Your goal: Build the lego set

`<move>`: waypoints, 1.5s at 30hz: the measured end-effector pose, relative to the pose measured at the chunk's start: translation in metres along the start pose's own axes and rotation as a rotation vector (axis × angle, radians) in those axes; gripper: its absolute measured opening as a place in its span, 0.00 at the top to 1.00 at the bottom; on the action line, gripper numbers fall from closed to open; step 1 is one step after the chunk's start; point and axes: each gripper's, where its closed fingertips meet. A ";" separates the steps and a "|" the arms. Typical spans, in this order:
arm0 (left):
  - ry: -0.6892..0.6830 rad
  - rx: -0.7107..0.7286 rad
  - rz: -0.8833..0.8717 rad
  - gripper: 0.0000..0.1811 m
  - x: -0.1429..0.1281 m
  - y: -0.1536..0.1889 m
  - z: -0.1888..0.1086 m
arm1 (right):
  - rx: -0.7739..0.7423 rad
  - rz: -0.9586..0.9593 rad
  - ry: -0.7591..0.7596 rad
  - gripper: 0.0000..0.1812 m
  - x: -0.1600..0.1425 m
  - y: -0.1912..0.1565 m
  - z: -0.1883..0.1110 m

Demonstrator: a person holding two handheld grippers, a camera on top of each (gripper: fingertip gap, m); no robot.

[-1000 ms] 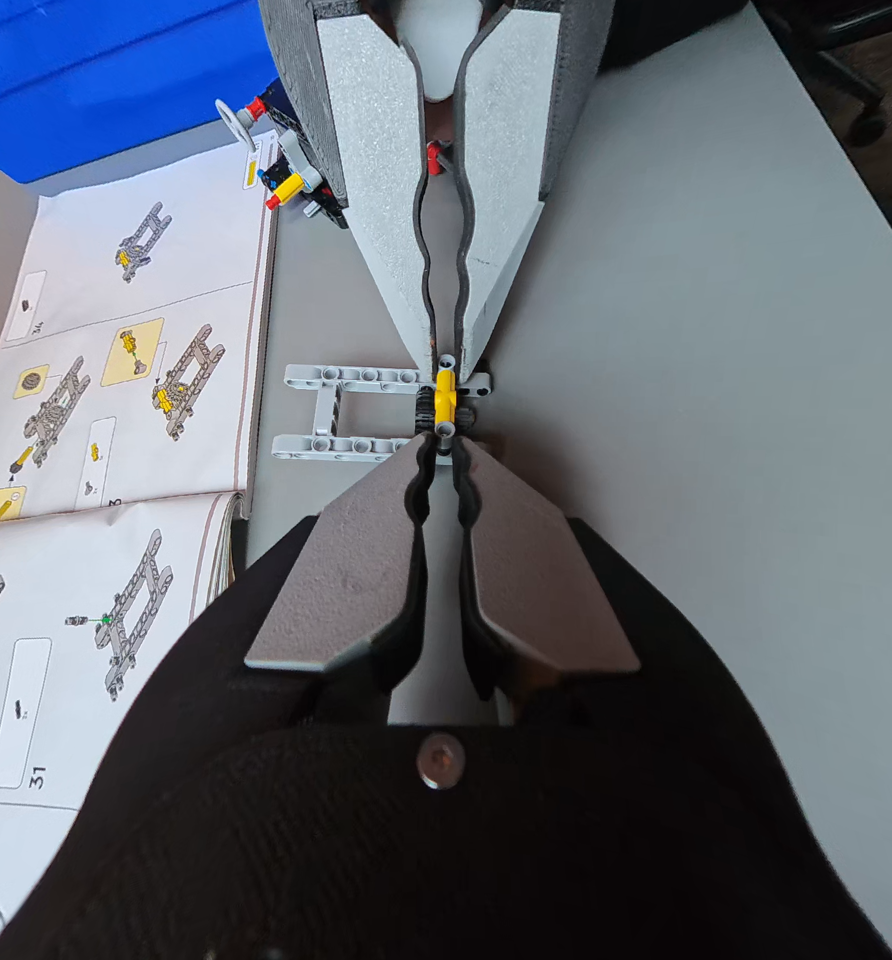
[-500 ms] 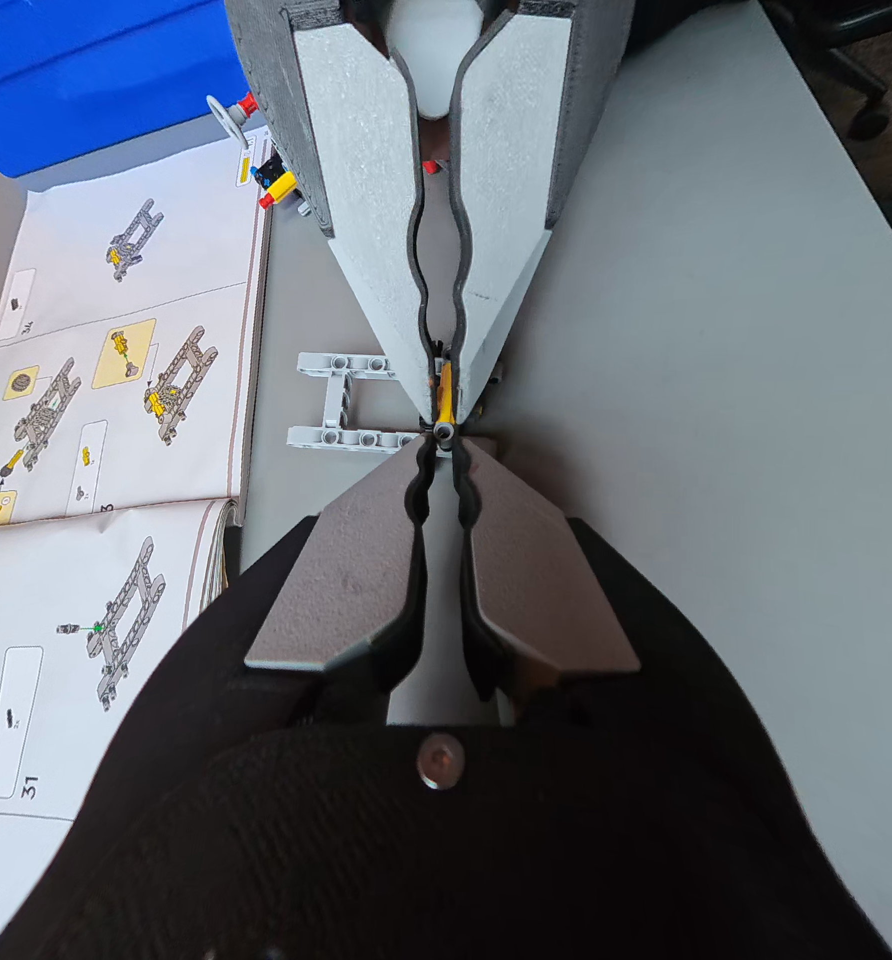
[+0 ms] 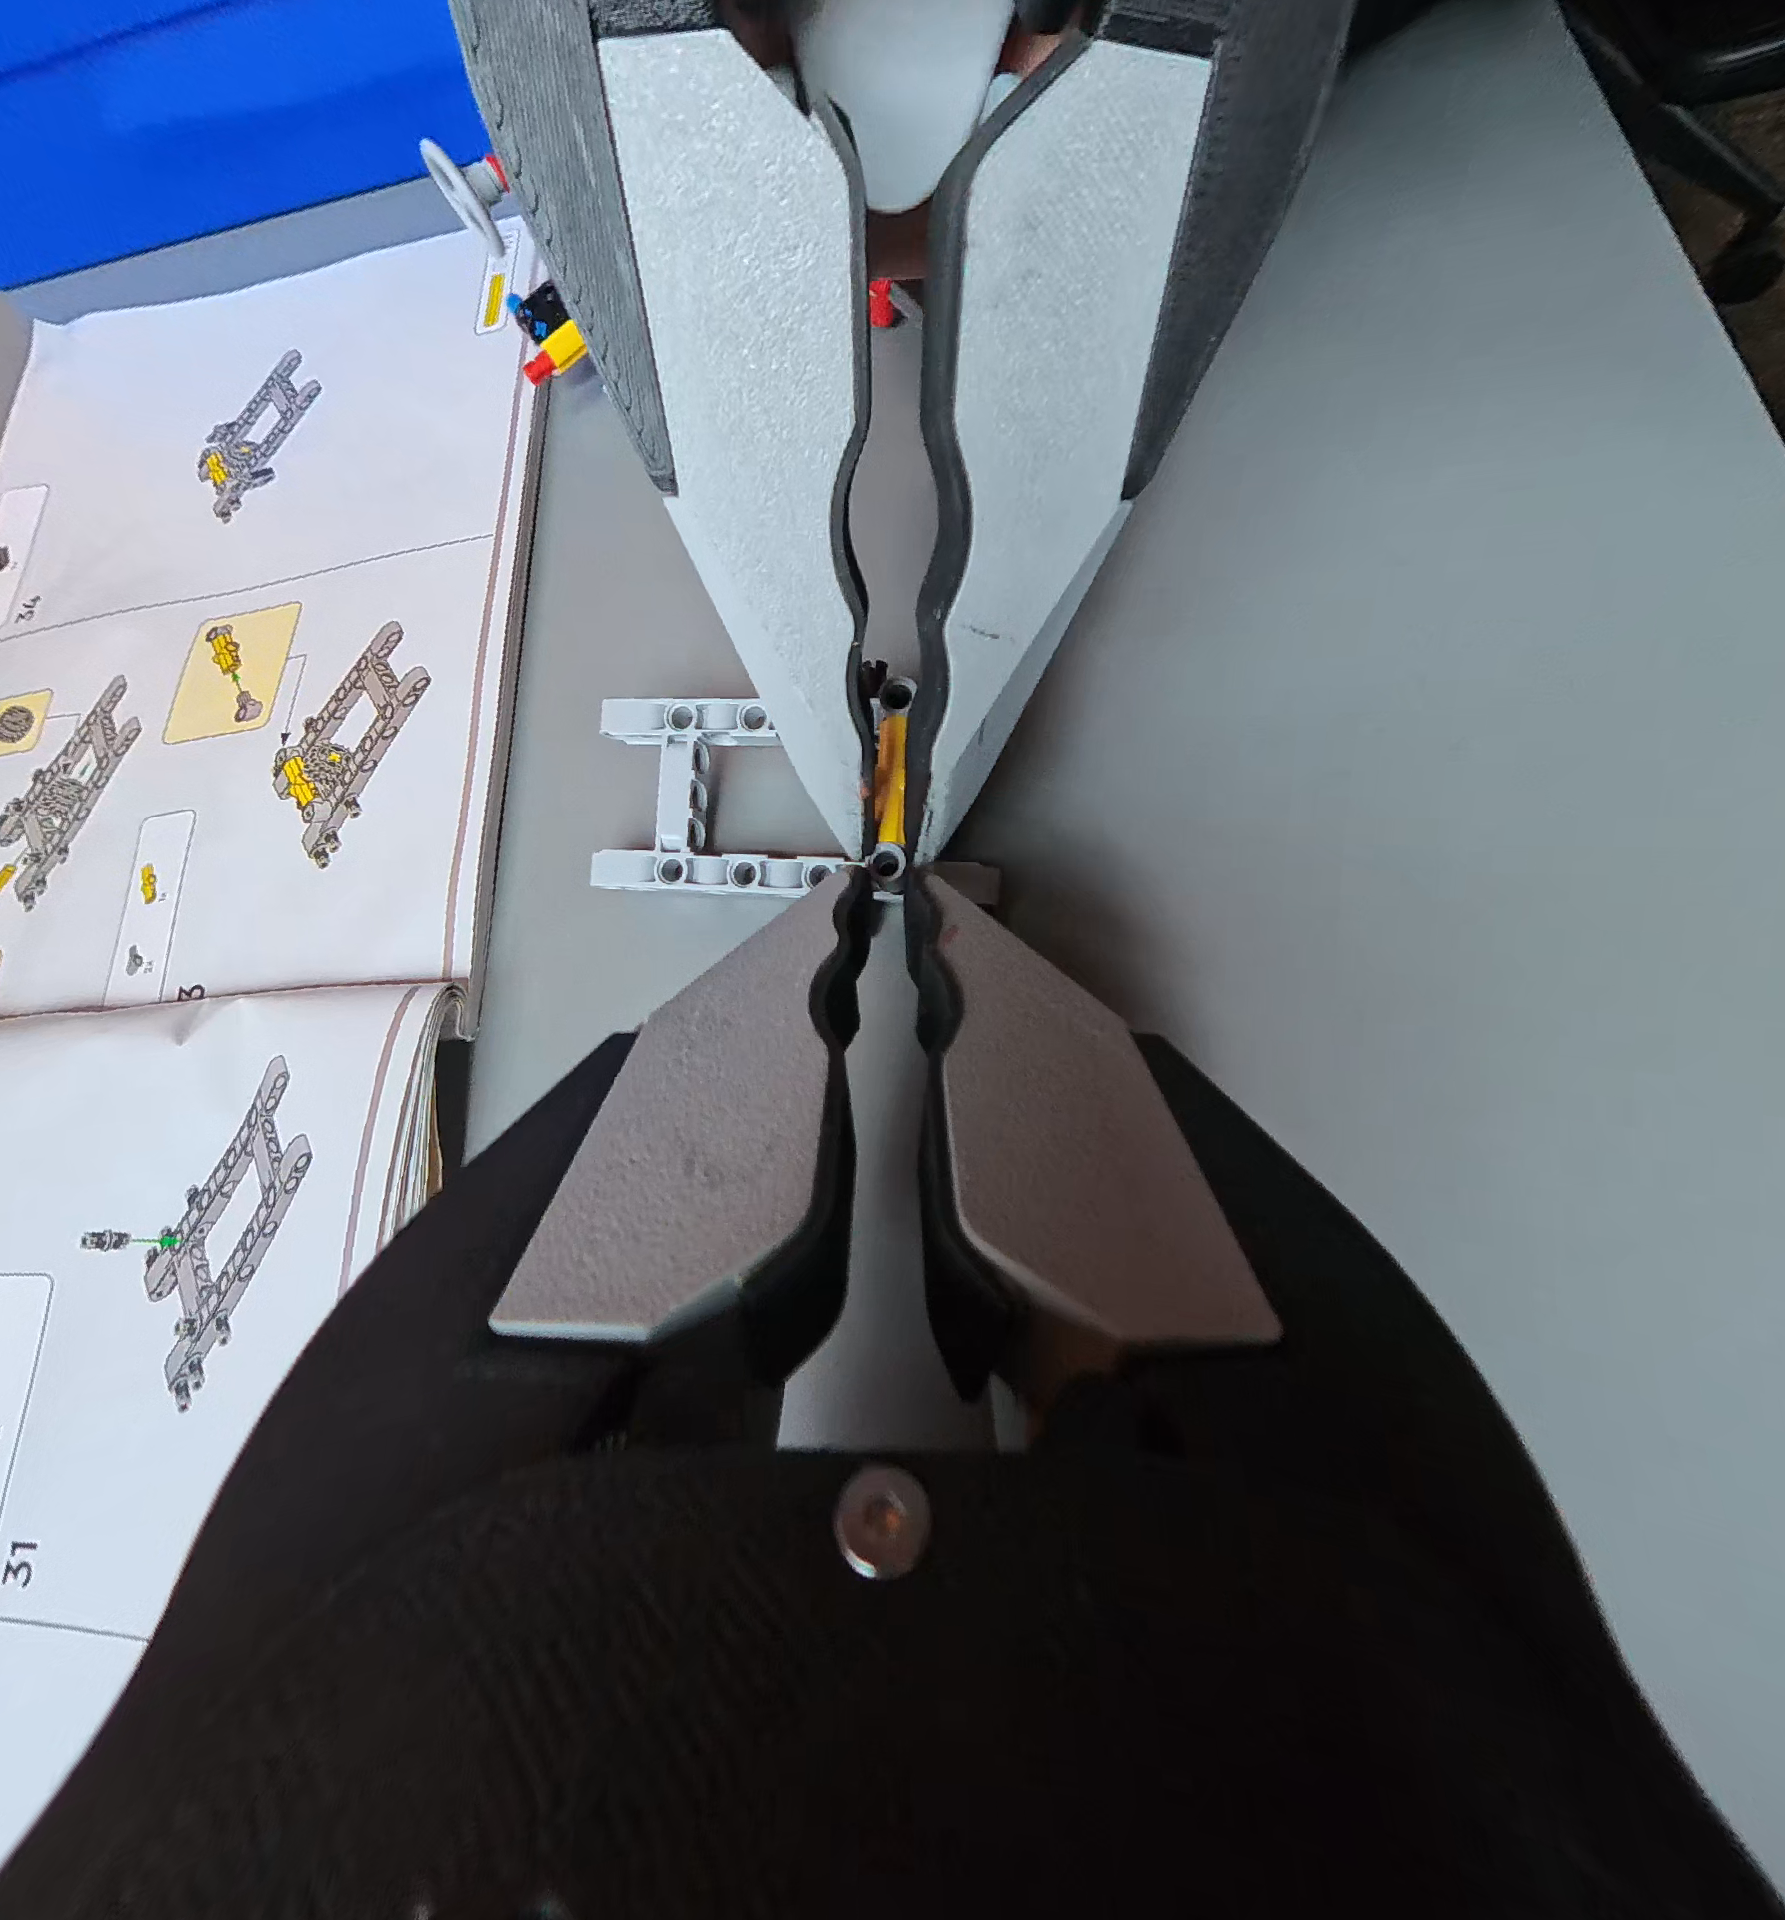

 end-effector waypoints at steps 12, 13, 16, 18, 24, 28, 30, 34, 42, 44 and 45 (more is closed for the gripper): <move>-0.056 0.027 0.015 1.00 -0.007 -0.003 0.005 | 0.026 0.034 0.090 0.99 -0.002 -0.004 0.004; -0.052 0.023 0.013 1.00 -0.007 -0.003 0.004 | 0.012 0.013 0.101 0.99 -0.001 -0.004 0.004; -0.050 0.003 -0.014 1.00 -0.008 -0.001 0.002 | -0.006 -0.028 0.110 0.99 -0.001 -0.004 0.002; -0.055 0.004 -0.010 1.00 -0.009 0.000 0.002 | -0.012 -0.027 0.123 0.97 -0.002 -0.003 -0.002; -0.057 0.002 0.001 0.99 -0.009 0.003 0.001 | -0.037 0.032 0.214 0.89 0.001 0.007 -0.029; -0.050 0.012 -0.004 0.98 -0.009 0.002 -0.004 | -0.021 0.126 0.214 0.87 -0.010 0.004 -0.034; -0.047 0.020 -0.006 0.98 -0.010 0.000 -0.006 | -0.040 0.136 0.190 0.85 -0.018 0.003 -0.033; -0.040 0.041 -0.015 0.98 -0.009 -0.003 -0.010 | -0.088 0.171 0.188 0.82 -0.023 0.005 -0.035; -0.048 0.038 -0.042 0.98 -0.013 -0.006 -0.009 | -0.044 0.263 0.086 0.79 -0.038 -0.005 -0.036; -0.049 0.037 -0.048 0.98 -0.013 -0.006 -0.009 | -0.022 0.266 0.058 0.79 -0.039 -0.009 -0.031; -0.051 0.042 -0.051 0.98 -0.014 -0.007 -0.009 | 0.011 0.266 0.057 0.79 -0.037 -0.015 -0.028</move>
Point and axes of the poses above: each gripper's, where its closed fingertips meet, z out along the fingers, x out of its top, y = z × x across the jaws, and after that the axes turned 1 degree about y, right-handed
